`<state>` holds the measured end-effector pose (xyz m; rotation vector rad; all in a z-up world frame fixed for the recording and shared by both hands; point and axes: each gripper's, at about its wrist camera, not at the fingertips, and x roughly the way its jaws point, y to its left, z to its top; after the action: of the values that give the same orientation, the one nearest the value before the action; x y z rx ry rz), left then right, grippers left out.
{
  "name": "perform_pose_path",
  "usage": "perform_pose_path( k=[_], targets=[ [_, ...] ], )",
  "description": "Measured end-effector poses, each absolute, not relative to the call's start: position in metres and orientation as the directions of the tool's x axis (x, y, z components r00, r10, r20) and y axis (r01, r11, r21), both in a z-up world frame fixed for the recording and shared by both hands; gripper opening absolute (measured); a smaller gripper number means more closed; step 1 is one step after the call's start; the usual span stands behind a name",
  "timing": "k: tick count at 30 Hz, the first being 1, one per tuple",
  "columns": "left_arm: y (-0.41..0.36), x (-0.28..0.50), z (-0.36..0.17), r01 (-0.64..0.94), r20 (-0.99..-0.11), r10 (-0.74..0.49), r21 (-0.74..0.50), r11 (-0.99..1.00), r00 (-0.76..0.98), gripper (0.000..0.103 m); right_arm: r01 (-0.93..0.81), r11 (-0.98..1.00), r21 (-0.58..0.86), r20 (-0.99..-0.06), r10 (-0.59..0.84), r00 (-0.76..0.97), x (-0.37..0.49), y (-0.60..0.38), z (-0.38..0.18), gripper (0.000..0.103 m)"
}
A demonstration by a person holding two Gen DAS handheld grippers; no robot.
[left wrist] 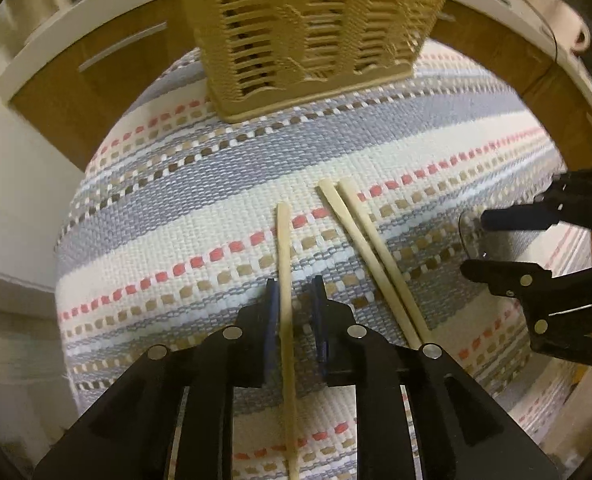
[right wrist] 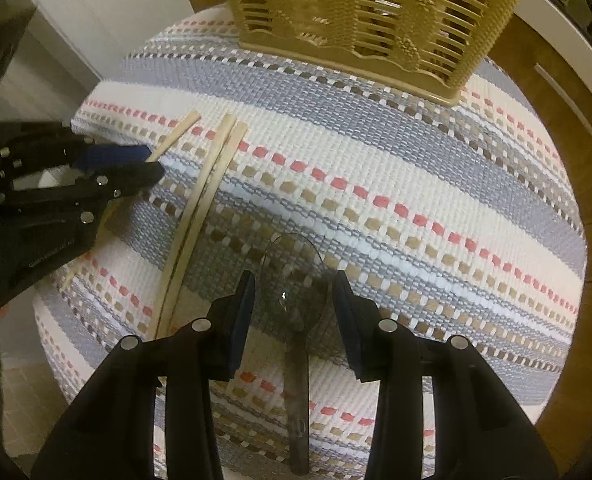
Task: Organize utensils
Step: 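Lift the chopstick and clear spoon into the basket with both tools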
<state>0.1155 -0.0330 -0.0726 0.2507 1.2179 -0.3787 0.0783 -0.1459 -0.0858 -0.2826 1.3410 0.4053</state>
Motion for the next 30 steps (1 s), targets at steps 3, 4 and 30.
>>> perform_pose_path(
  k=[3, 4, 30],
  targets=[
    [-0.043, 0.115, -0.072, 0.449, -0.952, -0.106, 0.036, 0.893, 0.287, 0.015, -0.454, 0.891, -0.002, -0.98, 0.089, 0.178, 0.075, -0.138, -0.089, 0.037],
    [-0.046, 0.116, -0.073, 0.452, -0.953, -0.099, 0.042, 0.891, 0.285, 0.015, -0.461, 0.887, -0.018, -0.98, 0.075, 0.183, 0.074, -0.135, -0.09, 0.037],
    [-0.03, 0.053, 0.059, 0.436, -0.671, -0.371, -0.079, 0.896, 0.641, 0.004, -0.459, 0.888, 0.025, -0.853, 0.259, 0.454, 0.01, -0.182, 0.017, 0.029]
  ],
)
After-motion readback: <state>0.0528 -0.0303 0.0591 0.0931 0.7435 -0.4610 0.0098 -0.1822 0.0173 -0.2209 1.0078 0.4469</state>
